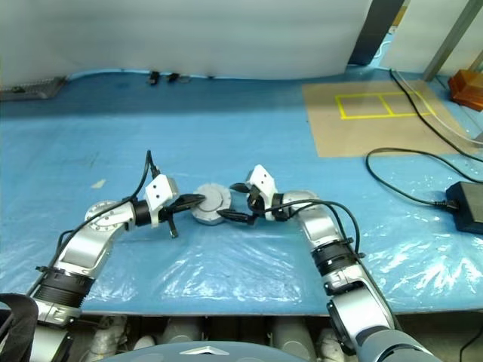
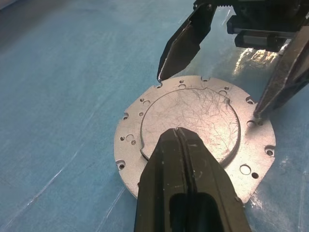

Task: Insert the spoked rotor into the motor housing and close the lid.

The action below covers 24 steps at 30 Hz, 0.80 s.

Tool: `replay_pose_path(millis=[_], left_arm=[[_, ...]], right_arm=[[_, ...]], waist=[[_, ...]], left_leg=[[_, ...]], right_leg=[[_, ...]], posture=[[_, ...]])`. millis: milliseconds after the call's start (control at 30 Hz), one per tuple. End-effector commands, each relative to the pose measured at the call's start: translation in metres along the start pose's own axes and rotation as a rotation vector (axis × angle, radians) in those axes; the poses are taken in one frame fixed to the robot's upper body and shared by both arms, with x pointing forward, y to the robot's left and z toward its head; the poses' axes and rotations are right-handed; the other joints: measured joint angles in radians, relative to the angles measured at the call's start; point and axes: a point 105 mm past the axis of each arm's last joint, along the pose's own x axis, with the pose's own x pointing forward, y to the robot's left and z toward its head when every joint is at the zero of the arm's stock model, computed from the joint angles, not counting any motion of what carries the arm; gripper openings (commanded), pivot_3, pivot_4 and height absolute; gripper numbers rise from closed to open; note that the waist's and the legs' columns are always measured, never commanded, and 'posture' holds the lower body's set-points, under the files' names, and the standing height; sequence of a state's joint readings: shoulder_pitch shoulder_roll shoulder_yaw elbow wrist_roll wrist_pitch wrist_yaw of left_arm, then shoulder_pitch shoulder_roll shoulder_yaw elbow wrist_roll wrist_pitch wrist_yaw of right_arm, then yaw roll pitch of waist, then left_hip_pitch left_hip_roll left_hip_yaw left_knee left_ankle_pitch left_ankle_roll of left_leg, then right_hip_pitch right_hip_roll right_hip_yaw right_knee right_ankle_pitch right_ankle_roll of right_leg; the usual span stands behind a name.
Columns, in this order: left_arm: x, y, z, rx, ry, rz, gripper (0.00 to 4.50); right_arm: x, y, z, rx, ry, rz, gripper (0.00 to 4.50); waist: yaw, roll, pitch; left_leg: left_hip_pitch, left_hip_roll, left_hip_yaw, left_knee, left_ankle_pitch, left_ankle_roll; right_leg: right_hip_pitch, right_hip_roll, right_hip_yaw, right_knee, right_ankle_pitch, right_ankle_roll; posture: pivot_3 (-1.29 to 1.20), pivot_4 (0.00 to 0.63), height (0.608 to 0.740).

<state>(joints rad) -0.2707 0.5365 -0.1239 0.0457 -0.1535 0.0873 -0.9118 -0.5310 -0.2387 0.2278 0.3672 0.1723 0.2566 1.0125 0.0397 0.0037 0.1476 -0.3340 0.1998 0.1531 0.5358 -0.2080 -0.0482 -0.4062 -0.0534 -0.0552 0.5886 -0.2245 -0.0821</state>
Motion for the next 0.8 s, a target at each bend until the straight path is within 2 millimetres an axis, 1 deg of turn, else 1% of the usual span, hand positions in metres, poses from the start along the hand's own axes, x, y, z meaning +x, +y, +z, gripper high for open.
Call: replay_pose_path(millis=[33, 167, 300, 433, 633, 800], left_arm=[[-0.002, -0.003, -0.014, -0.015, 0.059, -0.010, 0.00], [-0.001, -0.004, -0.013, -0.014, 0.054, -0.009, 0.00], [0.000, -0.005, -0.013, -0.014, 0.051, -0.009, 0.00], [0.000, -0.005, -0.013, -0.009, 0.053, -0.011, 0.00], [0.000, -0.005, -0.013, -0.001, 0.055, -0.012, 0.00], [0.000, -0.005, -0.013, 0.003, 0.055, -0.014, 0.00]], right_arm=[[-0.003, -0.004, 0.008, 0.088, -0.033, -0.032, 4.47], [-0.005, -0.004, 0.003, 0.267, -0.023, -0.038, 4.47], [-0.004, 0.001, 0.005, 0.449, -0.030, -0.014, 4.47], [-0.004, 0.007, 0.002, 0.632, 0.004, 0.009, 4.47], [-0.003, 0.009, -0.003, 0.816, 0.041, -0.007, 4.47], [0.001, 0.013, -0.005, 0.887, 0.059, -0.004, 4.47]], waist=[[0.001, 0.000, 0.000], [0.002, 0.000, 0.000], [0.002, 0.000, 0.000], [0.003, 0.000, 0.000], [0.004, 0.000, 0.000], [0.004, 0.000, 0.000]], left_leg=[[0.000, 0.000, 0.000, 0.000, 0.000, 0.000], [0.000, 0.000, 0.000, 0.000, 0.000, 0.000], [0.000, 0.000, 0.000, 0.001, 0.000, -0.001], [0.000, 0.000, 0.000, 0.001, 0.001, -0.001], [0.000, 0.000, 0.000, 0.001, 0.001, -0.002], [0.000, 0.000, 0.000, 0.001, 0.001, -0.002]], right_leg=[[0.000, 0.000, 0.000, 0.000, 0.000, 0.000], [0.000, 0.000, 0.000, 0.000, 0.000, 0.000], [0.000, 0.000, 0.000, 0.000, 0.000, 0.000], [0.000, 0.000, 0.000, 0.000, 0.000, 0.000], [0.000, 0.000, -0.001, 0.000, 0.000, 0.000], [0.000, 0.000, -0.001, 0.000, 0.000, 0.000]], posture=[[0.00, 0.150, 0.740], [0.00, 0.150, 0.740], [0.00, 0.150, 0.740], [0.00, 0.150, 0.740], [0.00, 0.150, 0.740], [0.00, 0.150, 0.740]])
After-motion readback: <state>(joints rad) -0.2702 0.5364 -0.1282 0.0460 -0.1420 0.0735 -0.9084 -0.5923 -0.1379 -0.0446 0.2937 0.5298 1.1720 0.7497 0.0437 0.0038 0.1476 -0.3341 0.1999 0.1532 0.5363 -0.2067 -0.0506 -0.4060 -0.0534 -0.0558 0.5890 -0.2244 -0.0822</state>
